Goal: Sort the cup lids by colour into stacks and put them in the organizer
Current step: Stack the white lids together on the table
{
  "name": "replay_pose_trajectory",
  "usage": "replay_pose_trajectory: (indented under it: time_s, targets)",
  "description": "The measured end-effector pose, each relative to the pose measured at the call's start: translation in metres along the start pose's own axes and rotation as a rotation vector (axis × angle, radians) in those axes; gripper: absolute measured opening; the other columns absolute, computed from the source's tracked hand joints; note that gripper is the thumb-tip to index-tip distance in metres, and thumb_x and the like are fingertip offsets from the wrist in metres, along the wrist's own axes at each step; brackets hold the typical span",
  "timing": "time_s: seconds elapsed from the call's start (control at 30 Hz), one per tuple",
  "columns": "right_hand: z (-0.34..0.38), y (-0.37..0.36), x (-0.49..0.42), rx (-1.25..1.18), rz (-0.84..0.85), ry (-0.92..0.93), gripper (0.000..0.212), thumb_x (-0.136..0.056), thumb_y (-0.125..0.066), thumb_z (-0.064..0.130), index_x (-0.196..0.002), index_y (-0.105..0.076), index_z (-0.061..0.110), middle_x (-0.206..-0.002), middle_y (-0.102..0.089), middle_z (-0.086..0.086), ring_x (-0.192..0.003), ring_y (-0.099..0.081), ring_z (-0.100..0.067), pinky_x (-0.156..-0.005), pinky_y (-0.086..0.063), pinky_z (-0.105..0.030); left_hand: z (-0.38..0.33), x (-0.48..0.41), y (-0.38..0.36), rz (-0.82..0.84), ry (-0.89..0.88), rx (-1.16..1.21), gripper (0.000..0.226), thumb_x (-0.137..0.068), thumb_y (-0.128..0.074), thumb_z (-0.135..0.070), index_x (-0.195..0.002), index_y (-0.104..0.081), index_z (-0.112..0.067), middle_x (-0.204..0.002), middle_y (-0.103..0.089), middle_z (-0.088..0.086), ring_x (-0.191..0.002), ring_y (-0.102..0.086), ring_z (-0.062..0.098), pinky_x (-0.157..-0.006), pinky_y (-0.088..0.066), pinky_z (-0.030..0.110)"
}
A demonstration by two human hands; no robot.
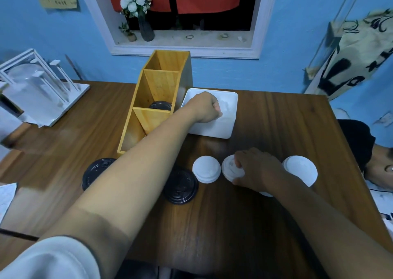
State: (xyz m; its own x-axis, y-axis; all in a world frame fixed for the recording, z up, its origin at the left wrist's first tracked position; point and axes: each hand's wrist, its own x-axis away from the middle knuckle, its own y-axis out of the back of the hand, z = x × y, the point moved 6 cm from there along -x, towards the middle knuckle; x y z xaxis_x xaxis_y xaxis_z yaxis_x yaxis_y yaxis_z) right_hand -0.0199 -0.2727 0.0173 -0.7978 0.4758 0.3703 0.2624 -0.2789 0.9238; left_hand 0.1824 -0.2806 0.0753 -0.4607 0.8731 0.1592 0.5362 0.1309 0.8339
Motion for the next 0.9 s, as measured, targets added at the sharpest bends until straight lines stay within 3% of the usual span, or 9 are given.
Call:
replay_pose_trajectory:
  time_s: [0.1, 0.2, 0.3, 0.4, 0.47, 0.6, 0.7, 0.8, 0.9]
  targets:
    - [-0.005, 0.002, 0.003, -0.06, -0.044, -0.009, 0.047, -0.08, -0.072, 0.06, -0.113, -0.054, 0.031, -0.137, -0.056, 0.007, -0.114, -0.056, -0.014, -0.097, -0.047, -0.033, -0.002, 0.014, 0.018, -0.026, -0.008, 0.166, 0.013, -0.097, -0.071, -0.022, -0.085, -0.068, -0.018, -0.087, -0.066, -0.007, -0.084, -0.06, 0.011, -0.069, -0.045, 0.022]
    - [-0.012, 0.017, 0.007, -0.202, -0.235, 0.016, 0.04, -0.08, -0.073, 0.059, -0.108, -0.06, 0.033, -0.142, -0.055, 0.009, -0.116, -0.057, -0.012, -0.091, -0.046, -0.028, -0.001, 0.034, 0.035, -0.068, -0.012, 0.314, 0.014, -0.098, -0.07, -0.024, -0.085, -0.067, -0.02, -0.086, -0.065, -0.006, -0.08, -0.057, 0.009, -0.069, -0.043, 0.021]
    - [-0.015, 0.04, 0.007, -0.468, -0.474, 0.008, 0.053, -0.082, -0.073, 0.056, -0.124, -0.054, 0.031, -0.132, -0.059, 0.008, -0.111, -0.057, -0.01, -0.087, -0.047, -0.026, 0.005, 0.058, 0.042, -0.114, -0.001, 0.55, 0.016, -0.099, -0.069, -0.021, -0.084, -0.067, -0.018, -0.076, -0.061, 0.0, -0.071, -0.055, 0.01, -0.065, -0.049, 0.023]
    - [-0.006, 0.06, 0.005, -0.623, -0.718, 0.117, 0.087, -0.075, -0.078, 0.058, -0.146, -0.036, 0.029, -0.149, -0.045, 0.007, -0.131, -0.043, -0.007, -0.101, -0.043, -0.03, 0.011, 0.087, 0.027, -0.096, 0.062, 0.879, 0.013, -0.1, -0.066, -0.018, -0.089, -0.067, -0.014, -0.077, -0.06, 0.003, -0.068, -0.056, 0.009, -0.062, -0.049, 0.022]
    - [0.003, 0.064, 0.005, -0.641, -0.78, 0.209, 0.099, -0.074, -0.083, 0.052, -0.152, -0.029, 0.027, -0.156, -0.036, 0.006, -0.139, -0.035, -0.007, -0.108, -0.036, -0.027, 0.014, 0.104, 0.004, -0.003, 0.128, 1.119, 0.01, -0.102, -0.062, -0.016, -0.094, -0.068, -0.011, -0.08, -0.063, 0.005, -0.069, -0.06, 0.011, -0.064, -0.051, 0.023]
    - [0.014, 0.055, 0.006, -0.599, -0.793, 0.306, 0.086, -0.077, -0.082, 0.052, -0.147, -0.043, 0.02, -0.147, -0.048, 0.001, -0.132, -0.046, -0.011, -0.107, -0.04, -0.024, 0.02, 0.127, -0.037, 0.129, 0.23, 1.309, 0.011, -0.102, -0.061, -0.013, -0.099, -0.068, -0.006, -0.089, -0.071, 0.014, -0.076, -0.067, 0.021, -0.063, -0.057, 0.023]
    - [0.009, 0.033, 0.004, -0.666, -0.736, 0.229, 0.081, -0.078, -0.071, 0.063, -0.143, -0.041, 0.023, -0.142, -0.054, -0.006, -0.128, -0.05, -0.014, -0.104, -0.038, -0.023, 0.034, 0.115, -0.032, 0.037, 0.198, 0.996, 0.014, -0.101, -0.064, -0.018, -0.102, -0.073, -0.007, -0.096, -0.076, 0.016, -0.082, -0.069, 0.022, -0.07, -0.056, 0.028]
    - [-0.001, 0.011, 0.015, -0.463, -0.604, 0.097, 0.087, -0.073, -0.068, 0.074, -0.143, -0.036, 0.035, -0.142, -0.053, 0.009, -0.124, -0.047, -0.004, -0.103, -0.04, -0.028, 0.03, 0.077, 0.004, -0.243, 0.014, 0.434, 0.011, -0.096, -0.069, -0.017, -0.107, -0.072, -0.018, -0.096, -0.072, -0.004, -0.088, -0.064, 0.014, -0.084, -0.052, 0.027]
    - [0.003, -0.004, 0.037, -0.31, -0.575, 0.127, 0.086, -0.07, -0.061, 0.08, -0.14, -0.04, 0.035, -0.135, -0.057, 0.01, -0.122, -0.053, -0.013, -0.104, -0.044, -0.037, -0.002, 0.032, 0.015, -0.209, -0.16, -0.033, 0.037, -0.093, -0.072, -0.021, -0.129, -0.065, -0.02, -0.12, -0.069, -0.002, -0.111, -0.06, 0.018, -0.099, -0.047, 0.031]
